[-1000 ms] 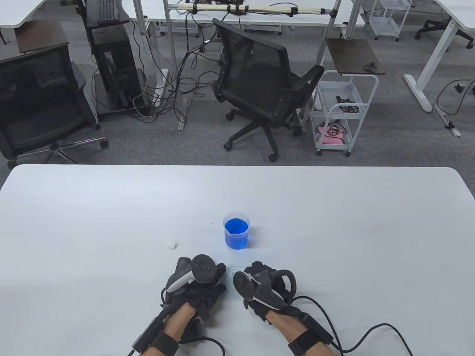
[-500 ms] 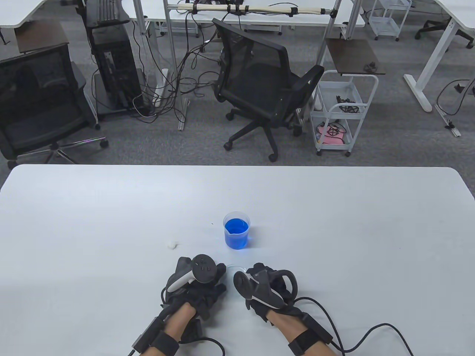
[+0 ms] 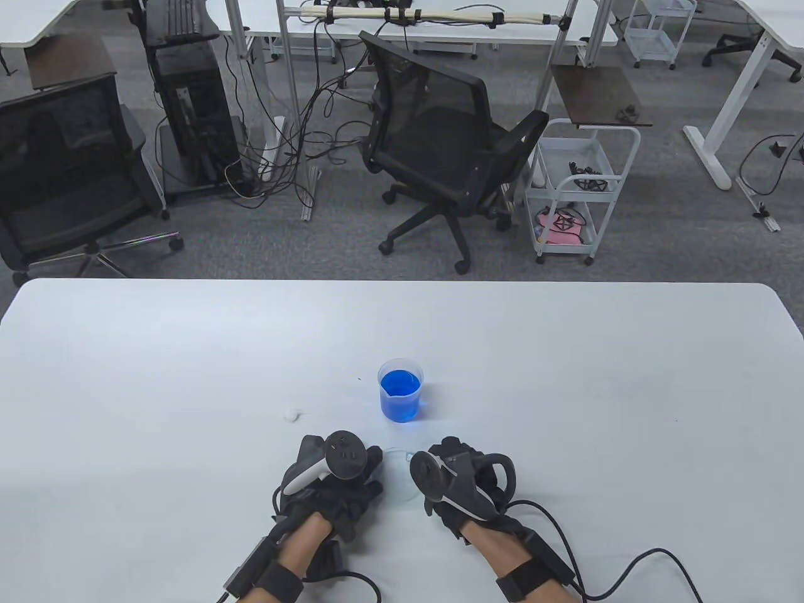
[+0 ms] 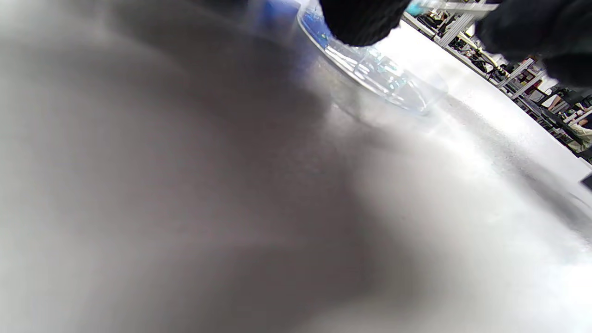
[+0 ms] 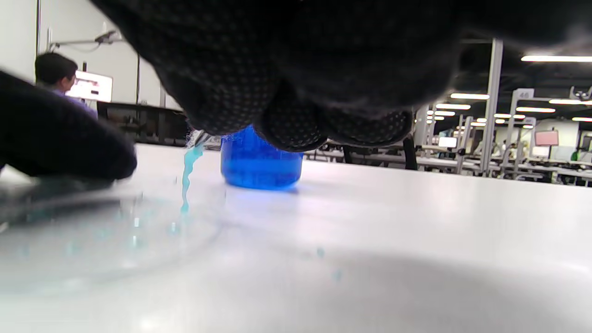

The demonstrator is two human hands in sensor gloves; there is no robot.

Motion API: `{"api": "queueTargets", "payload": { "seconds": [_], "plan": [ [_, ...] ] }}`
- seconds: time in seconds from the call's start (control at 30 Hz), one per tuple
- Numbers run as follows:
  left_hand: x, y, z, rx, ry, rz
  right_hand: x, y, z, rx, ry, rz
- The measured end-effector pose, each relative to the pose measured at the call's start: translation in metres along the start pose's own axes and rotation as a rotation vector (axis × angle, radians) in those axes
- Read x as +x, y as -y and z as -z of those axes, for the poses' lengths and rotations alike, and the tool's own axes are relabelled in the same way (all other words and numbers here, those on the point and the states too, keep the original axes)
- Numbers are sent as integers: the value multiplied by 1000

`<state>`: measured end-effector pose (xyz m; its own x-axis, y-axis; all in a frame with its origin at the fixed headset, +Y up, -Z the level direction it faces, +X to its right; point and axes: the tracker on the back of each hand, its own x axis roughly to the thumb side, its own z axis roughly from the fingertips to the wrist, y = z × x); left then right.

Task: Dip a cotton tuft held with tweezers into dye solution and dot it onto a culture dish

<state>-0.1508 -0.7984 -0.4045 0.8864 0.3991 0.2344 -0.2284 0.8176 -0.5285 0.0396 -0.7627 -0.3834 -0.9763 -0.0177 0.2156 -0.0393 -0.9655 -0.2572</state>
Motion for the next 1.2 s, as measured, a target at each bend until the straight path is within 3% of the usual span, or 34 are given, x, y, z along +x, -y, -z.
{"api": "queueTargets", "payload": {
  "seconds": [0.23, 0.57, 0.93, 1.2],
  "plan": [
    [0, 0, 0, 0, 0, 0, 2, -10, 1, 24, 11, -23],
    [0, -1, 0, -5, -8, -1, -13, 20, -6, -65, -28, 39],
    [-1, -1, 0, -4, -12, 2, 0, -10, -10, 32, 29, -46],
    [-1, -1, 0, -5, -12, 0, -9, 16, -13, -42, -3, 19]
  ]
}}
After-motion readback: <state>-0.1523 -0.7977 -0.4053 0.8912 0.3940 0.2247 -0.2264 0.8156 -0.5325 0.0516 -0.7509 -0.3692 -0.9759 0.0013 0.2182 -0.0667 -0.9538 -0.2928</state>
